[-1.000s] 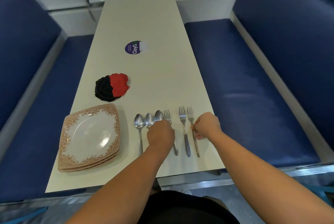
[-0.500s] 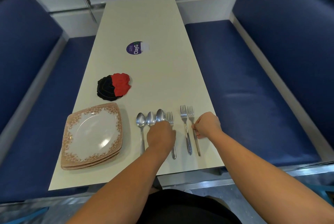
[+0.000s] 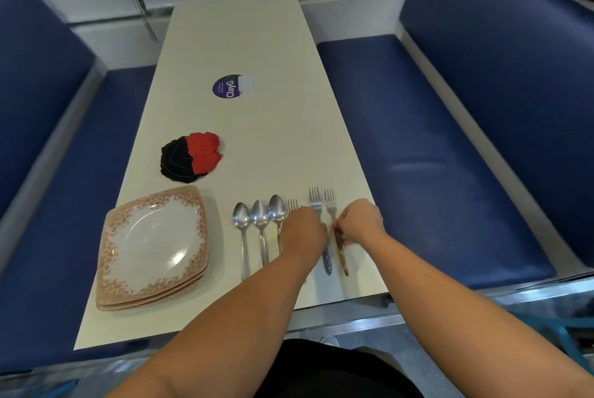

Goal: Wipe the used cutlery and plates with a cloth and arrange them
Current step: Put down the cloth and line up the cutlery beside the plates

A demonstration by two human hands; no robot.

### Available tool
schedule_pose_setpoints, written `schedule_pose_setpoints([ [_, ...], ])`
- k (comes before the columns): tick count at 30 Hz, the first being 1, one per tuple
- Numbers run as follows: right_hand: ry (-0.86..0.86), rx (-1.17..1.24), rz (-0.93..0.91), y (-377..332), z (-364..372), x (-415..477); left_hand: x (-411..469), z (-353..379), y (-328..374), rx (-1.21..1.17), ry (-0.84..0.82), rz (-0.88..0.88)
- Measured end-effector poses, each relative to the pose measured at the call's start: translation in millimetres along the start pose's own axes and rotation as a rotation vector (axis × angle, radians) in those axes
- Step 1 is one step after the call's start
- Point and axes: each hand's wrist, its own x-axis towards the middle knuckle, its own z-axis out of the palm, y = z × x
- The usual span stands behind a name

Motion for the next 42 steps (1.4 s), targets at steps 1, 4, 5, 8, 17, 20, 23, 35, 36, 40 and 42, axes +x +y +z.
schedule_pose_setpoints([
  [1, -0.009, -0.015, 0.001, -0.4, -0.6, -1.1, 0.6, 0.5, -1.9, -0.006, 0.002, -0.008],
  [4, -0.013, -0.022, -0.002, -1.8, -1.3, -3.0, -0.4, -0.2, -7.4, 0.012, -0.011, -0.012],
  [5, -0.014, -0.009, -0.001, -1.8, -0.8, -2.9, -1.9, 0.1, -9.1, 0.02, -0.011, -0.012],
  [8, -0.041, -0.002, 0.001, -4.2, 1.8, -4.1, -7.7, 1.6, -14.3, 0.031, -0.006, -0.016],
  [17, -0.049, 0.009, -0.022, -5.5, 7.9, -7.8, -12.1, 2.8, -21.2, 0.032, -0.012, -0.01],
  [20, -0.065, 0.007, -0.024, -5.9, 10.7, -11.2, -11.3, 1.7, -21.8, 0.03, -0.013, -0.033],
  [23, -0.063, 0.02, -0.036, -6.8, 12.8, -12.7, -11.1, 1.6, -22.3, 0.031, -0.022, -0.043],
  [35, -0.037, 0.001, -0.073, -4.5, 18.6, -14.0, -10.9, 4.0, -23.5, 0.055, -0.009, -0.027],
  [36, -0.039, -0.018, -0.074, -5.4, 19.2, -14.2, -11.2, 3.0, -23.0, 0.058, -0.012, -0.031],
  [40, -0.041, -0.064, -0.078, -7.8, 18.1, -16.6, -12.3, 2.7, -22.7, 0.056, -0.013, -0.031],
  [42, -0.049, -0.056, -0.078, -8.5, 17.1, -18.0, -13.2, 2.1, -22.4, 0.058, -0.021, -0.022],
])
